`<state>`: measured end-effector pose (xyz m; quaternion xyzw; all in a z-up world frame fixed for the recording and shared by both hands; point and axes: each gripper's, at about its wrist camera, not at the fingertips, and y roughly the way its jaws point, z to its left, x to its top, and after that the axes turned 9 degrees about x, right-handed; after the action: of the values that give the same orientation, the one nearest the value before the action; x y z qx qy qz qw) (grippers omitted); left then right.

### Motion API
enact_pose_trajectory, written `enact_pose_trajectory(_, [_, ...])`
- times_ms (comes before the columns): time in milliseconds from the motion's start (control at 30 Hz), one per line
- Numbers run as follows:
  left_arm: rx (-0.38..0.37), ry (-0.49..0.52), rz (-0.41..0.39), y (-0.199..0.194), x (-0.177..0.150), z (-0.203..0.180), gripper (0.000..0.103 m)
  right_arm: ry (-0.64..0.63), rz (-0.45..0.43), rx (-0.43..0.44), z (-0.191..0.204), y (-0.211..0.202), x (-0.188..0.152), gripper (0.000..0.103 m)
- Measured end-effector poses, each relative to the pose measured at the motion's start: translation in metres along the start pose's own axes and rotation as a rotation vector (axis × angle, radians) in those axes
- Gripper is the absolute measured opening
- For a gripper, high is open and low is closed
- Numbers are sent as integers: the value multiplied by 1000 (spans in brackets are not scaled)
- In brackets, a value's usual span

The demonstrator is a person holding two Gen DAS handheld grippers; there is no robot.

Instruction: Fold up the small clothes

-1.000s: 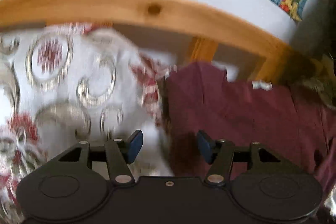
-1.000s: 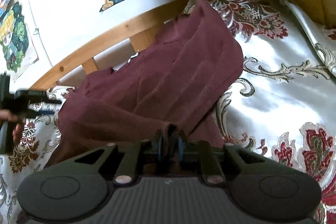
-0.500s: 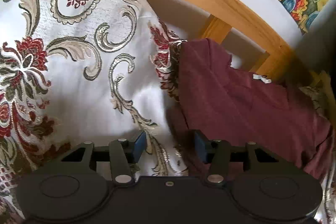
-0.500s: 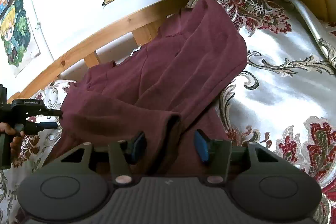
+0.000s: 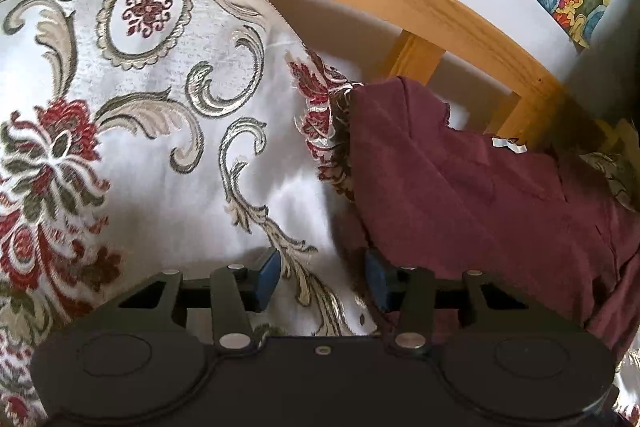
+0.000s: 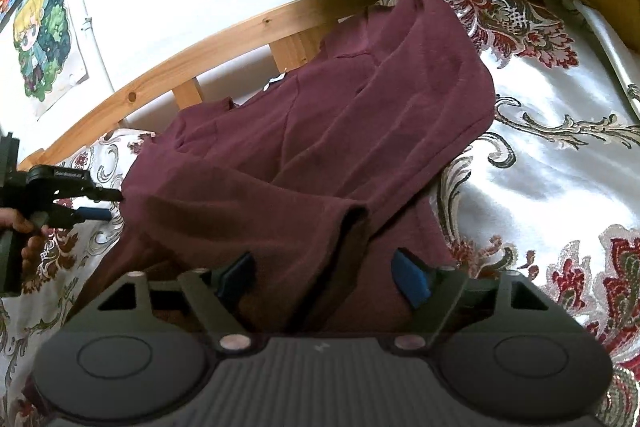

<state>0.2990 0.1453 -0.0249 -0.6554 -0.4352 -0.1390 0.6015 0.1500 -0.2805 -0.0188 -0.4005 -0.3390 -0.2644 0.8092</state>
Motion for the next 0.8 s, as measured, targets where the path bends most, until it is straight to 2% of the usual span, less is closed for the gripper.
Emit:
enact_pose_trajectory(67, [1,9,-2,5,2,-3,49,-5,1,-1,1,0,-1,85])
enact_pose_trajectory(100, [0,9,-1,7,3,-4,44,-6,1,0,1,0,-1,86])
enact_pose_trajectory(133, [-6,3,4,8,3,-5,34,-7,2,1,1,0,-1,87])
enact_pose_trajectory(167, [-8,-1,9,9,2,-6,4,-7,2,2,1,1,-1,87])
enact_pose_trajectory(200, [0,-1,16,10,2,-7,0,-7,2,3,1,1,-1,89])
enact_pose_trajectory(300, [86,-2,-13,3,-2,-9,0,-6,2,4,1,0,-1,90])
enact_pose_trajectory(433, [175,-96,-22,-6,-6,10,0,-7,2,4,1,0,-1,92])
enact_pose_trajectory(467, [167,-99,-20,-7,-5,14,0,-7,2,4,1,1,-1,92])
enact_pose_trajectory(533, [98,-105,-17,-10,-5,19,0,-9,3,4,1,0,-1,92])
enact_pose_trajectory(600, [53,-91,-23,-11,-4,16,16,-12,4,3,2,1,-1,93])
enact_pose_trajectory(633, [34,-65,-28,-11,-3,11,24,-13,5,3,2,1,-1,93])
enact_pose_trajectory(733, [-1,46,-29,-6,-2,-7,32,-17,6,2,2,1,-2,93])
enact_pose_trajectory(800, [-10,120,-33,0,-2,-17,34,-18,8,4,2,2,-1,94])
